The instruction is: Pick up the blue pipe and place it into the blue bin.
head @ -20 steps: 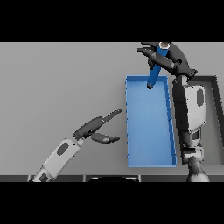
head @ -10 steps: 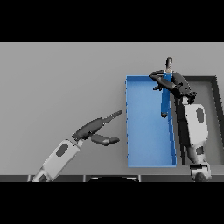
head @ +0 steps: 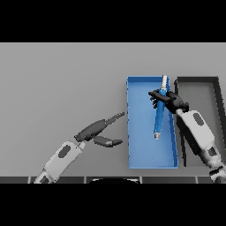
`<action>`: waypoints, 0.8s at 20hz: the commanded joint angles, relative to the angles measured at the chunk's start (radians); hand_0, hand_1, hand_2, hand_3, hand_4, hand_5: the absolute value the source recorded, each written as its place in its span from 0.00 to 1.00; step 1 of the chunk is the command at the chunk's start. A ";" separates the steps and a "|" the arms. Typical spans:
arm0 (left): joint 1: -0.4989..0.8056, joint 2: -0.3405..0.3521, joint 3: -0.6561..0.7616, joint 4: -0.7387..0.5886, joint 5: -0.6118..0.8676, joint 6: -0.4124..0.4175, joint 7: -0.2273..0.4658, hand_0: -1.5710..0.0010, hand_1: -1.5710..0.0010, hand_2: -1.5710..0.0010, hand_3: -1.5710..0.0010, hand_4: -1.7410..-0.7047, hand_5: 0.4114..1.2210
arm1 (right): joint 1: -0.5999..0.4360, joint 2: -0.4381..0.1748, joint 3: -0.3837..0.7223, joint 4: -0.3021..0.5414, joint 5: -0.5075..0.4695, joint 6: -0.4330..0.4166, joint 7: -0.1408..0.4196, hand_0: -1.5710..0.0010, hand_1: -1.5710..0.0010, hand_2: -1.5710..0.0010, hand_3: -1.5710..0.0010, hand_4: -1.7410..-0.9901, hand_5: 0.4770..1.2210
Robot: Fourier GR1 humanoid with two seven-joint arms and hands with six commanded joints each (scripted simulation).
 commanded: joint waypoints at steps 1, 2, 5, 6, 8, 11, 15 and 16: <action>0.000 0.008 0.009 -0.007 0.008 -0.002 -0.002 1.00 1.00 1.00 1.00 0.88 0.08 | -0.023 -0.031 0.055 -0.007 -0.060 -0.016 0.000 0.62 0.64 0.65 0.79 0.58 0.95; 0.005 0.010 0.007 -0.008 0.009 -0.002 0.003 1.00 1.00 1.00 1.00 0.88 0.08 | -0.022 -0.061 0.083 -0.040 -0.063 0.015 0.001 0.69 0.71 0.72 0.83 0.63 0.89; 0.000 0.009 0.008 -0.009 0.009 0.000 0.007 1.00 1.00 1.00 1.00 0.88 0.08 | -0.038 -0.119 0.152 -0.113 0.021 0.086 0.000 0.84 0.85 0.86 0.91 0.72 0.71; 0.005 0.011 0.005 -0.017 0.009 0.000 0.007 1.00 1.00 1.00 1.00 0.88 0.08 | -0.041 -0.118 0.161 -0.120 0.034 0.086 -0.003 0.87 0.88 0.89 0.93 0.72 0.66; 0.007 0.009 0.004 -0.016 0.004 0.007 0.003 1.00 1.00 1.00 1.00 0.88 0.08 | -0.052 -0.126 0.189 -0.128 0.049 0.089 0.001 0.90 0.92 0.93 0.96 0.73 0.58; 0.002 0.005 0.004 -0.021 0.005 0.010 0.017 1.00 1.00 1.00 1.00 0.88 0.07 | -0.053 -0.123 0.194 -0.121 0.055 0.074 -0.003 0.95 0.96 0.96 0.98 0.73 0.48; 0.017 0.020 0.001 -0.033 0.000 0.007 0.000 1.00 1.00 1.00 1.00 0.88 0.07 | -0.050 -0.138 0.205 -0.133 0.065 0.060 -0.013 0.98 0.98 0.98 0.99 0.74 0.42; 0.015 0.018 0.000 -0.027 -0.004 0.008 0.005 1.00 1.00 1.00 1.00 0.88 0.07 | -0.050 -0.135 0.196 -0.125 0.055 0.062 -0.022 0.98 0.99 0.99 0.99 0.75 0.41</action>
